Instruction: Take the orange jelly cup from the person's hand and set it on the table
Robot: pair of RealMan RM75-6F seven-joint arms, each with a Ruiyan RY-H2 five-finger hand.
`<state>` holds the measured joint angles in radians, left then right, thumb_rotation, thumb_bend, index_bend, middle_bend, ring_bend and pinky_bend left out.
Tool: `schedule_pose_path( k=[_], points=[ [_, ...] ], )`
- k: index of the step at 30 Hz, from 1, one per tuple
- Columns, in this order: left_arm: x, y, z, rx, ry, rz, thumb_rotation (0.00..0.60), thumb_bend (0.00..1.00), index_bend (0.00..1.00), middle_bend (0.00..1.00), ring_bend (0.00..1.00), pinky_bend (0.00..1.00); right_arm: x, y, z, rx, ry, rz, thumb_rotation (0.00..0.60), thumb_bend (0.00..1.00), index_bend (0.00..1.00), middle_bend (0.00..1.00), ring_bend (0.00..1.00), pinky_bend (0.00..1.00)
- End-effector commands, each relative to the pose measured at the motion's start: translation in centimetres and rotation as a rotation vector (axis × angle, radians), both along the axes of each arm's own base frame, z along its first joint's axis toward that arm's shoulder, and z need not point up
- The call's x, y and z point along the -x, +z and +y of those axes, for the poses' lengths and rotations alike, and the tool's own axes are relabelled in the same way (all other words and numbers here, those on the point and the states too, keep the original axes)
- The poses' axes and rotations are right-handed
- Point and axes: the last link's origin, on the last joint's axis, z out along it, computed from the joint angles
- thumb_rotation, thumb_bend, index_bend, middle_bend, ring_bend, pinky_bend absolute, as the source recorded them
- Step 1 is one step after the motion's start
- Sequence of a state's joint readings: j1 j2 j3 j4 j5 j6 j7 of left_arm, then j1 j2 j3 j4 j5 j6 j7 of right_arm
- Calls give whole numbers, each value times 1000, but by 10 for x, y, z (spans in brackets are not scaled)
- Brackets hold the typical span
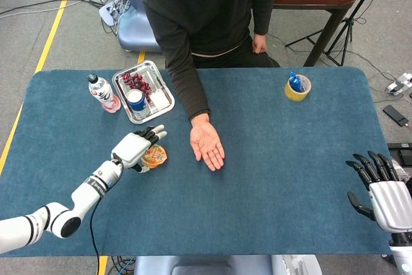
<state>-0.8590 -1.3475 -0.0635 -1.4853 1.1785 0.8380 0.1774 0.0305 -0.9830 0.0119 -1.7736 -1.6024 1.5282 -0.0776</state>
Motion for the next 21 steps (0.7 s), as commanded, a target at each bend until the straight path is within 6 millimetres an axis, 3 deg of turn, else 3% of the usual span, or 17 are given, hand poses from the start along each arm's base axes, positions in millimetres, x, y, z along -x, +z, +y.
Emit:
schedule_pose_path(
  k=[1,5,11,21],
  points=[
    [20,36,-18,-119,71,-61,600,167,0,0,0,190,2,0,0,-1,-8,-2,600,301,198,135,0,75],
    [47,64,-42,-229,164,-95,600,167,0,0,0,190,4,-1,-3,-13,-12,-6,600,301,198,135,0,75],
    [81,87,-85,-349,255,-99,600,167,0,0,0,189,-1,-5,-11,-37,20,-11,600,301,198,135,0,75],
    [102,94,-143,-487,295,-124,600,167,0,0,0,183,-6,-13,-7,-56,44,-34,600,301,198,135,0,75]
  ],
)
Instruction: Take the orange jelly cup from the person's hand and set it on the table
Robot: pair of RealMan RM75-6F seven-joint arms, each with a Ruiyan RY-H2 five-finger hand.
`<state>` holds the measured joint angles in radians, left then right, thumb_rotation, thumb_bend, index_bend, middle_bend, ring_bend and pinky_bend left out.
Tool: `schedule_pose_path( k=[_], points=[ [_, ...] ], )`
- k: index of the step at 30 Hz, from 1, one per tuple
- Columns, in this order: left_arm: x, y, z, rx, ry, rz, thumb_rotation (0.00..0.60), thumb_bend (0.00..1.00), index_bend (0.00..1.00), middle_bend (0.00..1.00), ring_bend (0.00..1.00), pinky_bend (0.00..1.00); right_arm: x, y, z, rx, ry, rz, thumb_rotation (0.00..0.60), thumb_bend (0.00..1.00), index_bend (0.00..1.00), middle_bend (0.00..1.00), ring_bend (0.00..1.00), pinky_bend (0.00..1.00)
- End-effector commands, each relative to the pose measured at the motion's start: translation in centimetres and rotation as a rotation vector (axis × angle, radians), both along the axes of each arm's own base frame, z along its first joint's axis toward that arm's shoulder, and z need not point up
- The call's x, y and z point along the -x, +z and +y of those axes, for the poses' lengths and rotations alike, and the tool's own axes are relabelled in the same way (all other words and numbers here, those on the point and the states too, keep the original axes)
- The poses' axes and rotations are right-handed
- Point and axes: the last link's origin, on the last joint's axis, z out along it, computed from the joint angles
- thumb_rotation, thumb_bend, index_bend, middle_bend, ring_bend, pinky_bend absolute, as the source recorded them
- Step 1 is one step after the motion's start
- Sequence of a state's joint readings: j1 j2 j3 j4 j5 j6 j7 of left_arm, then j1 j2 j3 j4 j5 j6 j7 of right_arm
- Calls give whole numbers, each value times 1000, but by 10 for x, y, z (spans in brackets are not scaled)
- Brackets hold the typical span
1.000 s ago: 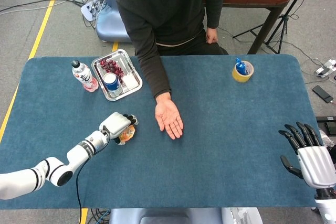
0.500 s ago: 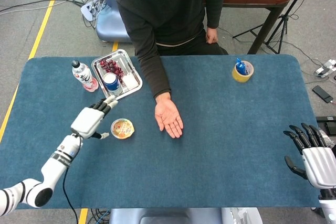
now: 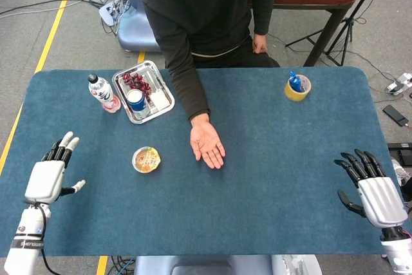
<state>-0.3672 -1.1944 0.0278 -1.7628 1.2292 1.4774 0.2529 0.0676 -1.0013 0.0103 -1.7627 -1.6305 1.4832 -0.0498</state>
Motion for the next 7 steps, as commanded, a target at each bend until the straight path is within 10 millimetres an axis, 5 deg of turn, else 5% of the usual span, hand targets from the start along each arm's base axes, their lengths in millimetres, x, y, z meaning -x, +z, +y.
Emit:
schedule_pose_path(
  k=[1,7],
  points=[
    [1,-1,-19,-25,-2,-13,600,167,0,0,0,183,0,-2,3,-3,-1,-6,600,301,198,135,0,75],
    [-2,-1,-33,-40,-65,-26,600,167,0,0,0,182,0,-5,7,-18,-2,-10,600,300,198,120,0,75]
  ],
)
